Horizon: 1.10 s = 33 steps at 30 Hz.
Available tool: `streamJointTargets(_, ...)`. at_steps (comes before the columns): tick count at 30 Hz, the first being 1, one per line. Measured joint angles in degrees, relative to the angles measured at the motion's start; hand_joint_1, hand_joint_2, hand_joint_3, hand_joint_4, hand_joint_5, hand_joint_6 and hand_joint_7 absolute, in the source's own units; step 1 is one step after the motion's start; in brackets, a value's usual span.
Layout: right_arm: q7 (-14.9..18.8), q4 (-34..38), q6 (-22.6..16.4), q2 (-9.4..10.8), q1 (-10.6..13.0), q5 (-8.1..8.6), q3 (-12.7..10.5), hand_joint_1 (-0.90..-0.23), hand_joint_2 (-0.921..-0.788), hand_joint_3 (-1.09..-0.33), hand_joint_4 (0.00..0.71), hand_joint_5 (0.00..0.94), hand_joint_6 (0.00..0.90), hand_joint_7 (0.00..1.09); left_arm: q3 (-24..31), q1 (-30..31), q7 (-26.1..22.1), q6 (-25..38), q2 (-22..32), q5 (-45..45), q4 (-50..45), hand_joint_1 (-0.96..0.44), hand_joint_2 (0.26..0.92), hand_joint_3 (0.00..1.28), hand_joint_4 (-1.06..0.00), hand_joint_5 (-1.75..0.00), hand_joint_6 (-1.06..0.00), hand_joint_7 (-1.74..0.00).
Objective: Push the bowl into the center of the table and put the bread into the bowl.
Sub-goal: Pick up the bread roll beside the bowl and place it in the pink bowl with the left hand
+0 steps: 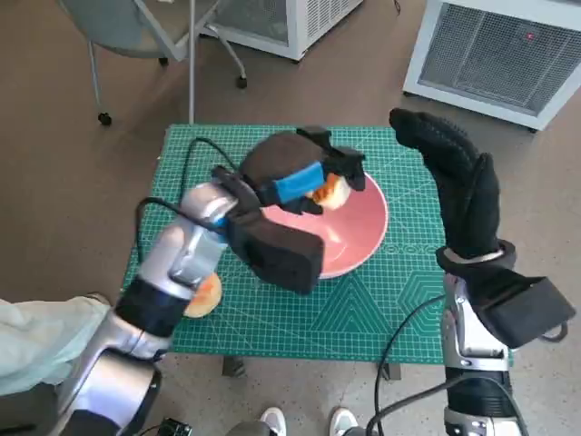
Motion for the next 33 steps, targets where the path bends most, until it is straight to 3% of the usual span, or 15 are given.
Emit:
streamJointTargets(10, -0.4, 0.0, 0.0, 0.0, 0.6, -0.01, -0.1, -0.719, -0.921, -0.741, 0.173, 0.000, -0.001, 0.56, -1.2, -0.8, 1.7, -1.4, -2.5, 1.1, 8.4, 0.00, 0.920, 0.08, -0.72, -1.21, -0.59, -1.13)
streamJointTargets(12, -0.6, -0.1, 0.0, 0.0, 0.8, -0.02, -0.1, -0.718, -0.921, -0.741, 0.173, 0.000, -0.001, 0.56, -1.2, -0.9, 1.9, -1.6, -2.8, 1.1, 9.5, 0.00, 0.921, 0.17, -0.60, -1.30, -0.49, -1.26)
streamJointTargets(13, -0.6, -0.1, 0.0, 0.0, 1.0, -0.02, -0.1, -0.717, -0.921, -0.741, 0.173, 0.000, -0.001, 0.56, -1.2, -1.0, 1.9, -1.6, -2.9, 1.1, 9.8, 0.00, 0.898, 0.17, -0.53, -1.16, -0.46, -1.14)
streamJointTargets(15, -0.7, -0.4, 0.0, 0.0, 1.3, -0.02, -0.1, -0.715, -0.921, -0.742, 0.173, 0.000, -0.001, 0.56, -1.2, -1.0, 1.9, -1.6, -3.0, 1.1, 10.2, -0.02, 0.852, 0.12, -0.44, -0.56, -0.45, -0.62)
streamJointTargets(18, -0.8, -0.6, 0.0, 0.0, 1.7, -0.02, 0.0, -0.712, -0.921, -0.742, 0.174, 0.001, -0.001, 0.56, -1.3, -1.0, 1.8, -1.3, -3.1, 1.2, 10.1, -0.15, 0.820, 0.05, -0.32, -0.18, -0.40, -0.24)
streamJointTargets(21, -1.0, -0.8, 0.1, 0.0, 2.0, -0.03, -0.1, -0.711, -0.921, -0.742, 0.175, 0.001, -0.001, 0.56, -1.7, -0.9, 1.8, -0.9, -2.8, 1.9, 9.5, -0.27, 0.807, 0.02, -0.24, -0.06, -0.37, -0.10)
streamJointTargets(25, -1.2, -1.3, 0.2, 0.0, 2.2, -0.03, -0.1, -0.710, -0.921, -0.743, 0.178, 0.003, -0.001, 0.56, -1.8, -0.6, 1.3, -0.8, -1.6, 2.1, 7.6, -0.37, 0.806, 0.01, -0.17, -0.02, -0.34, -0.04)
streamJointTargets(33, -1.5, -2.0, 0.2, 0.0, 2.4, -0.05, -0.1, -0.707, -0.921, -0.742, 0.180, 0.003, -0.001, 0.56, 0.4, 1.3, -1.9, -1.3, 1.4, -0.7, 1.2, -0.42, 0.806, 0.01, -0.11, 0.00, -0.31, 0.00)
